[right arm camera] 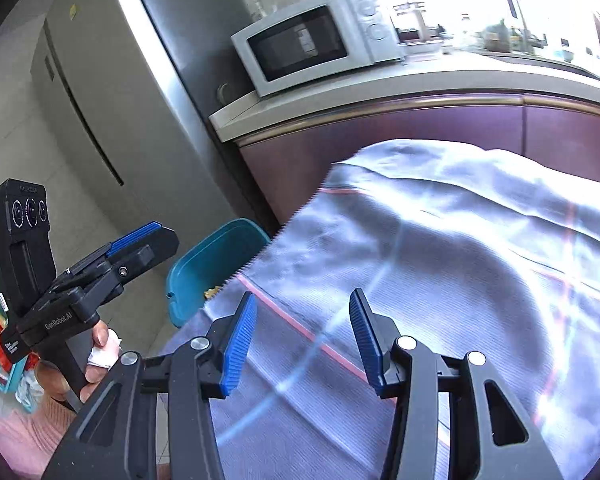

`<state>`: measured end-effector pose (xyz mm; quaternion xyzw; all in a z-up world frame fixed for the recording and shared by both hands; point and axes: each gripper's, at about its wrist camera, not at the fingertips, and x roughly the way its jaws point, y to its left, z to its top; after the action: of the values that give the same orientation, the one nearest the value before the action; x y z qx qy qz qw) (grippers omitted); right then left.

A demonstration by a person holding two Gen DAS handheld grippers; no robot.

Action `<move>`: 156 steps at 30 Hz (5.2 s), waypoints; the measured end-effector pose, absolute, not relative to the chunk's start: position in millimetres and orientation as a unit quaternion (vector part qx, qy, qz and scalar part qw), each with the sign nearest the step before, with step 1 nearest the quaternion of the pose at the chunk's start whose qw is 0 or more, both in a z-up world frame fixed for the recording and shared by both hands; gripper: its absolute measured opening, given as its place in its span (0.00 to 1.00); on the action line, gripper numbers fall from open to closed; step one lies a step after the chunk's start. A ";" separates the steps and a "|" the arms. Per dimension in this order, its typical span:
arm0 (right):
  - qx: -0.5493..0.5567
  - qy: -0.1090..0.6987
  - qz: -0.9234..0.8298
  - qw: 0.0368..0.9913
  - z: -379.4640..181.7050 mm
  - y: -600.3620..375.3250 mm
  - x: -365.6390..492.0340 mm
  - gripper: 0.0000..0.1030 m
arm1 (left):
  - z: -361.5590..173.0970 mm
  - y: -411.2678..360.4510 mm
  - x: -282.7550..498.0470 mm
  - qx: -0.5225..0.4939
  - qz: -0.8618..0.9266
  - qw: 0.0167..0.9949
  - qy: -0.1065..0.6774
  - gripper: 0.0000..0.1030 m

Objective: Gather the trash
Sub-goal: 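Return both tools to the table over the paper cup and wrapper, then grasp the clear wrapper with the left gripper while the right gripper grasps the paper cup rim, then carry the wrapper and white paper cup over to the teal bin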

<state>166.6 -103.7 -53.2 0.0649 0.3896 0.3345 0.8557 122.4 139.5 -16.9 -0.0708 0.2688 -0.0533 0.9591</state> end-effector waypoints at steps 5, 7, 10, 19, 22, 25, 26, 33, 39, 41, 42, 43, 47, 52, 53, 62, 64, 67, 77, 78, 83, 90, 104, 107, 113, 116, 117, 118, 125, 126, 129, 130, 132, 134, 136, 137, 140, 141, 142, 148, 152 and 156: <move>0.091 0.380 0.286 0.875 -49.9 -164.8 155.0 0.45 | -18.5 85.3 134.0 -0.052 -0.109 0.952 0.283 0.83; 0.099 0.374 0.264 0.884 -47.3 -190.4 149.6 0.45 | -19.3 59.6 139.0 -0.041 -0.137 0.947 0.288 0.83; 0.115 0.361 0.226 0.898 -43.0 -233.0 139.1 0.45 | -21.1 18.6 147.9 -0.026 -0.183 0.936 0.298 0.82; 0.180 0.328 0.105 0.921 -44.6 -360.1 129.1 0.47 | -32.5 -99.9 188.7 0.014 -0.276 0.899 0.341 0.77; 0.203 0.327 0.079 0.920 -50.7 -395.2 134.5 0.47 | -37.8 -132.6 204.5 0.023 -0.295 0.886 0.357 0.75; 0.213 0.329 0.063 0.918 -55.4 -418.5 145.1 0.47 | -45.2 -162.2 224.0 0.036 -0.301 0.876 0.374 0.74; 0.215 0.332 0.059 0.917 -58.0 -425.5 150.1 0.47 | -47.8 -171.1 229.7 0.039 -0.302 0.873 0.380 0.73; 0.249 0.349 0.067 0.901 -76.7 -458.4 175.3 0.47 | -59.7 -212.6 265.9 0.054 -0.298 0.862 0.406 0.71; 0.269 0.354 0.094 0.891 -84.7 -463.0 179.7 0.47 | -72.7 -238.7 290.4 0.056 -0.307 0.847 0.429 0.71; 0.270 0.355 0.099 0.890 -85.8 -462.4 179.9 0.47 | -78.1 -245.8 295.8 0.057 -0.309 0.842 0.437 0.71; 0.271 0.356 0.102 0.889 -86.3 -462.3 180.3 0.47 | -80.7 -248.2 298.0 0.057 -0.310 0.840 0.441 0.70; 0.272 0.356 0.104 0.888 -87.2 -462.9 180.5 0.47 | -83.9 -250.2 301.2 0.054 -0.312 0.836 0.448 0.70; 0.273 0.358 0.108 0.887 -89.5 -463.0 179.4 0.44 | -94.7 -255.2 311.5 0.042 -0.318 0.824 0.468 0.64; 0.272 0.359 0.113 0.886 -91.1 -461.6 177.4 0.35 | -96.9 -257.1 315.3 0.029 -0.326 0.820 0.470 0.42; 0.272 0.359 0.113 0.886 -91.5 -462.0 178.2 0.32 | -97.5 -257.5 314.9 0.029 -0.326 0.820 0.470 0.40; 0.270 0.352 0.121 0.888 -86.6 -458.6 170.6 0.13 | -90.9 -245.6 302.6 0.022 -0.322 0.827 0.460 0.20; 0.271 0.350 0.129 0.888 -85.2 -457.1 167.7 0.11 | -88.9 -242.8 298.6 0.022 -0.323 0.828 0.457 0.19; 0.268 0.345 0.149 0.887 -80.9 -451.1 163.6 0.08 | -86.5 -236.4 292.2 0.018 -0.329 0.828 0.454 0.18; 0.262 0.329 0.168 0.892 -67.7 -434.4 147.0 0.02 | -75.5 -205.7 269.5 0.006 -0.326 0.838 0.437 0.11; 0.263 0.327 0.169 0.892 -66.4 -432.8 145.6 0.02 | -72.8 -201.3 266.0 0.007 -0.322 0.842 0.432 0.11; 0.262 0.317 0.176 0.894 -58.5 -424.9 139.3 0.02 | -59.1 -173.8 247.2 0.001 -0.313 0.856 0.412 0.11; 0.245 0.310 0.193 0.898 -46.0 -400.0 133.4 0.02 | -46.6 -121.8 223.9 -0.017 -0.286 0.875 0.390 0.11; 0.215 0.314 0.250 0.890 -34.1 -323.4 139.3 0.02 | -39.3 -21.6 185.2 -0.070 -0.231 0.897 0.371 0.11; 0.213 0.318 0.263 0.886 -33.9 -309.4 141.9 0.02 | -39.1 -6.0 178.3 -0.071 -0.217 0.902 0.366 0.11; 0.207 0.325 0.284 0.878 -33.0 -280.4 144.6 0.02 | -34.9 22.4 158.9 -0.078 -0.203 0.909 0.355 0.11; 0.202 0.329 0.294 0.874 -32.1 -265.9 145.4 0.02 | -31.7 30.3 150.6 -0.077 -0.195 0.914 0.348 0.11; 0.201 0.330 0.297 0.873 -32.1 -261.7 145.8 0.02 | -30.7 34.4 147.4 -0.077 -0.194 0.915 0.346 0.11; 0.200 0.331 0.300 0.872 -32.2 -257.6 145.7 0.02 | -29.6 37.2 145.0 -0.077 -0.192 0.916 0.344 0.11; 0.195 0.336 0.317 0.865 -32.1 -235.0 144.3 0.02 | -21.0 50.0 129.0 -0.072 -0.176 0.924 0.331 0.11; 0.194 0.336 0.320 0.864 -31.9 -231.9 144.1 0.02 | -20.1 52.5 127.1 -0.073 -0.174 0.925 0.329 0.11; 0.191 0.338 0.327 0.862 -30.9 -223.7 144.6 0.02 | -17.5 60.2 120.3 -0.075 -0.168 0.928 0.323 0.11; 0.190 0.339 0.330 0.860 -30.4 -219.8 144.8 0.02 | -16.5 63.3 117.5 -0.076 -0.166 0.929 0.321 0.11; 0.186 0.340 0.335 0.859 -29.3 -213.4 145.8 0.02 | -13.9 68.7 112.9 -0.078 -0.163 0.931 0.317 0.11; 0.184 0.341 0.341 0.857 -28.5 -207.0 147.4 0.02 | -11.1 73.0 108.5 -0.078 -0.155 0.934 0.313 0.11; 0.182 0.342 0.347 0.854 -27.8 -201.0 149.4 0.02 | -9.4 79.4 104.0 -0.079 -0.148 0.936 0.310 0.11; 0.181 0.342 0.351 0.853 -27.7 -197.6 150.4 0.02 | -8.3 81.9 102.0 -0.080 -0.146 0.937 0.308 0.11; 0.177 0.345 0.360 0.849 -27.5 -188.0 153.4 0.02 | -5.5 91.3 97.1 -0.082 -0.137 0.939 0.305 0.11; 0.176 0.345 0.364 0.847 -27.2 -184.9 154.3 0.02 | -5.1 94.6 95.0 -0.083 -0.133 0.940 0.304 0.11; 0.174 0.346 0.367 0.846 -26.7 -181.6 154.9 0.02 | -4.5 97.1 93.0 -0.085 -0.130 0.940 0.304 0.11; 0.167 0.348 0.386 0.838 -23.2 -162.0 159.7 0.02 | -1.7 115.1 85.5 -0.092 -0.112 0.943 0.299 0.11; 0.161 0.349 0.397 0.833 -21.7 -147.9 163.8 0.02 | 0.2 125.9 83.2 -0.096 -0.101 0.945 0.296 0.11; 0.159 0.352 0.406 0.829 -20.4 -137.8 166.7 0.02 | 2.0 136.6 81.3 -0.102 -0.091 0.946 0.295 0.11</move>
<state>166.7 -137.8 -20.4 0.1585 0.3516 0.4059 0.8285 81.3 136.6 2.0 -0.1017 0.2946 -0.0911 0.9458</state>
